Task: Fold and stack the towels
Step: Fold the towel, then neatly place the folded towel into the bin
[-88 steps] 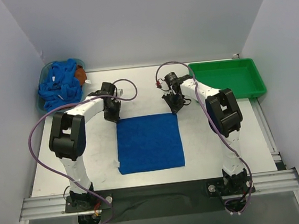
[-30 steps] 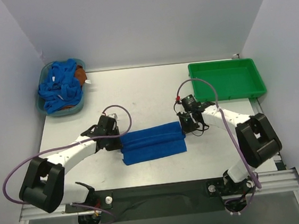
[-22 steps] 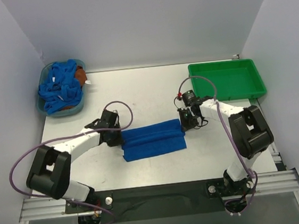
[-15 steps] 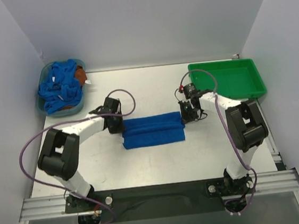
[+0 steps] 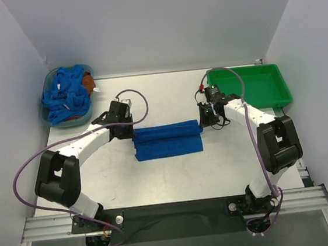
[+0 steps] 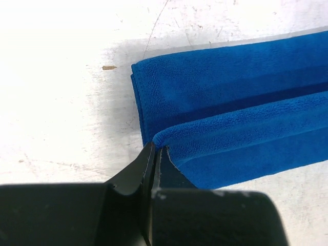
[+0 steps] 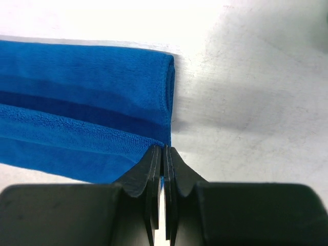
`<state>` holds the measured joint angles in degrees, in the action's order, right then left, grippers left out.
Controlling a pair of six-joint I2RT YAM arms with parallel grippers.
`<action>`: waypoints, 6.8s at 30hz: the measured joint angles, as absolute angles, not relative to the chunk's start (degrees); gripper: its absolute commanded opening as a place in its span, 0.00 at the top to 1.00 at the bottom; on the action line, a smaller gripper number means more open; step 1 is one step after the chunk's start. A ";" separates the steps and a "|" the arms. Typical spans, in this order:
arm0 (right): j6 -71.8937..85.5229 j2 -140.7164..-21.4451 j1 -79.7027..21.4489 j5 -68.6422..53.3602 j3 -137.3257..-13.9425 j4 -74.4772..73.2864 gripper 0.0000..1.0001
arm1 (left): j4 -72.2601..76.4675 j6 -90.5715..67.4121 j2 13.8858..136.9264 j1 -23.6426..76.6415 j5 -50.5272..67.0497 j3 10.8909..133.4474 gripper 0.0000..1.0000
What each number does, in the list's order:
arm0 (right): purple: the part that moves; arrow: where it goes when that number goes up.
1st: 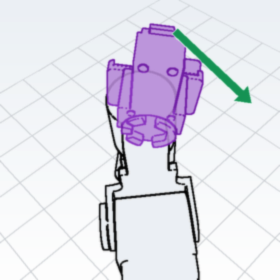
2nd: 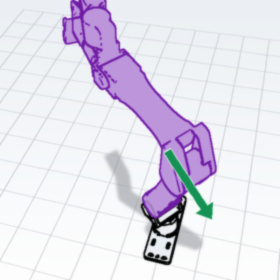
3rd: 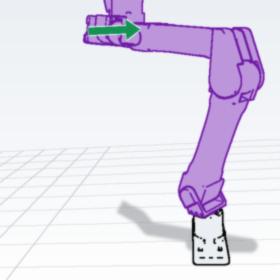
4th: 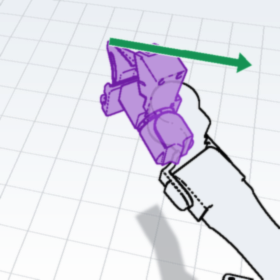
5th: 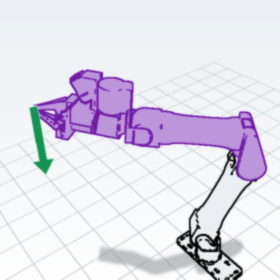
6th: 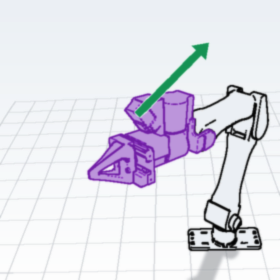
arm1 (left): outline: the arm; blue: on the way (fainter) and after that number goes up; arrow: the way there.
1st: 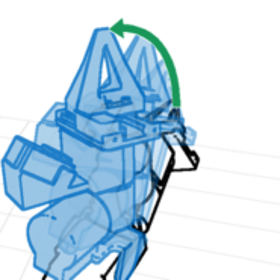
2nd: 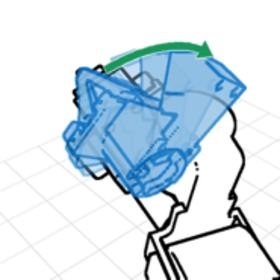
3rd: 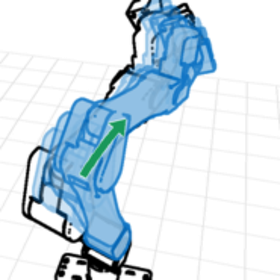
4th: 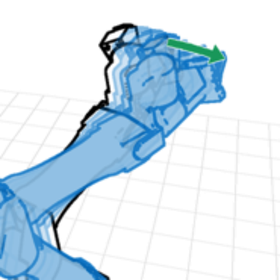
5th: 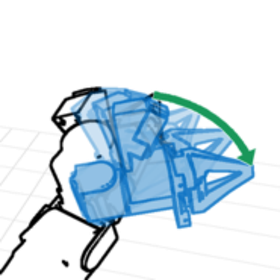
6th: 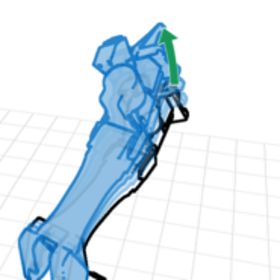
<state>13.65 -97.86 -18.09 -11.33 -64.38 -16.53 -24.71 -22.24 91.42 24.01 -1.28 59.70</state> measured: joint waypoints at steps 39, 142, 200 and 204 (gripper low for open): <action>15.11 -88.53 -22.74 -8.34 -57.12 -16.03 0.48 | -28.80 -30.81 70.52 27.18 -0.03 45.45 0.25; 53.93 -83.70 -19.53 -28.77 -19.05 44.51 0.53 | -6.11 -58.48 68.82 31.29 0.14 25.02 0.61; 28.58 -62.54 -25.69 -9.34 -32.29 -9.13 0.24 | -35.77 -39.38 94.61 63.59 -24.73 66.46 0.39; 31.05 -63.94 -25.32 -8.27 -30.35 -8.51 0.25 | -34.79 -37.65 99.46 67.11 -25.67 70.17 0.43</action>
<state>31.05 -63.94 -25.32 -8.27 -30.35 -8.51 -34.79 -37.65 99.46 67.11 -25.67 70.17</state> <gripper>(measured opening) 0.756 0.593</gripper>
